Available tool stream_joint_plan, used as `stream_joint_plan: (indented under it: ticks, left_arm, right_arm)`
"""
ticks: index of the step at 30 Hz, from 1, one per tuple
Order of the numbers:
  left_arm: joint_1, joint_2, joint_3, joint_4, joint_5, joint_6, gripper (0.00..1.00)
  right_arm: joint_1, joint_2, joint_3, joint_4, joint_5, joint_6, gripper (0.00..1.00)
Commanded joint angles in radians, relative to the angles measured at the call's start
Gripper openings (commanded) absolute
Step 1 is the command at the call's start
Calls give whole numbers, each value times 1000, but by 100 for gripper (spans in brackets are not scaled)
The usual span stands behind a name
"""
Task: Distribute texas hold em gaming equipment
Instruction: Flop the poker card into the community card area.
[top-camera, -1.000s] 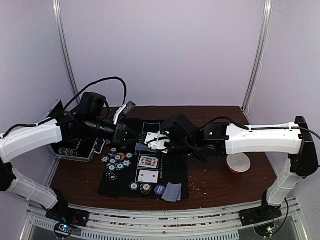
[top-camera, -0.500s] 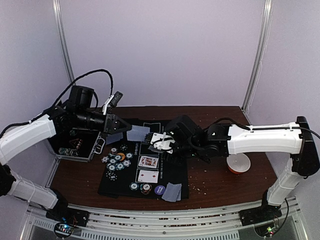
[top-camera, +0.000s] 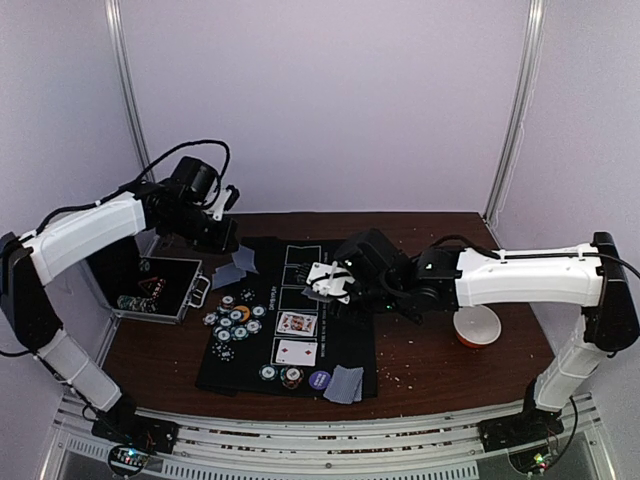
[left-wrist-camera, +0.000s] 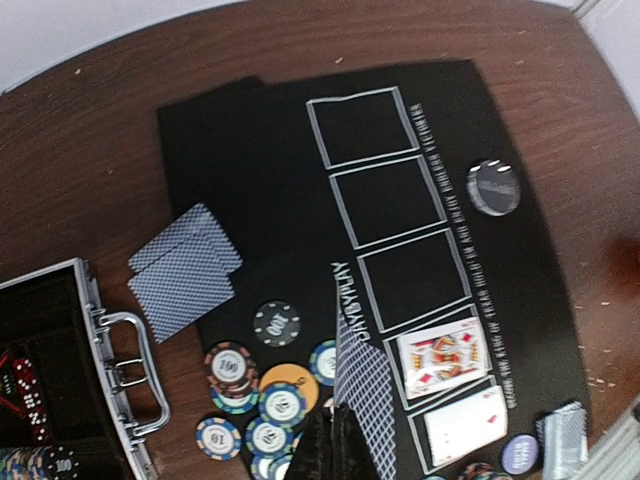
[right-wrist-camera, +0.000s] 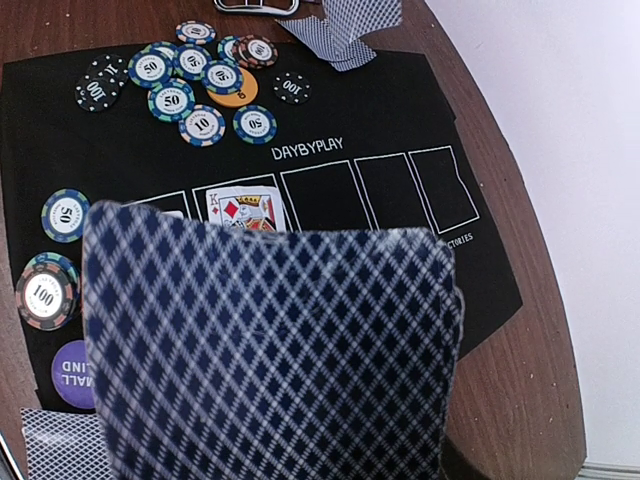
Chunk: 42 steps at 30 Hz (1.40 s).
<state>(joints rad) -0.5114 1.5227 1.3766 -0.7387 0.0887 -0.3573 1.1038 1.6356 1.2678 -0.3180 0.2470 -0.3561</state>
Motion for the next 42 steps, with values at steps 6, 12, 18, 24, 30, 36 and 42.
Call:
stream_joint_plan:
  ticks: [6, 12, 18, 24, 30, 36, 42]
  left_arm:
    - [-157, 333, 249, -167, -419, 0, 0]
    - [-241, 490, 340, -225, -569, -15, 0]
    - [-292, 604, 409, -231, -547, -17, 0]
    - [-292, 664, 417, -145, -360, -21, 0]
    - [-293, 727, 447, -87, -255, -55, 0]
    - [-287, 765, 463, -28, -174, -103, 0]
    - [-267, 791, 461, 17, -80, -154, 5]
  right_arm:
    - [-3, -68, -41, 21, 4, 24, 45]
    - [-4, -86, -54, 14, 1, 28, 44]
    - [-5, -90, -57, 11, -2, 34, 45]
    - [-4, -90, -55, 7, -6, 36, 45]
    - [-3, -94, -54, 4, -4, 41, 45]
    - [-3, -97, -59, -3, -3, 46, 45]
    - [-4, -102, -62, -7, 1, 50, 45]
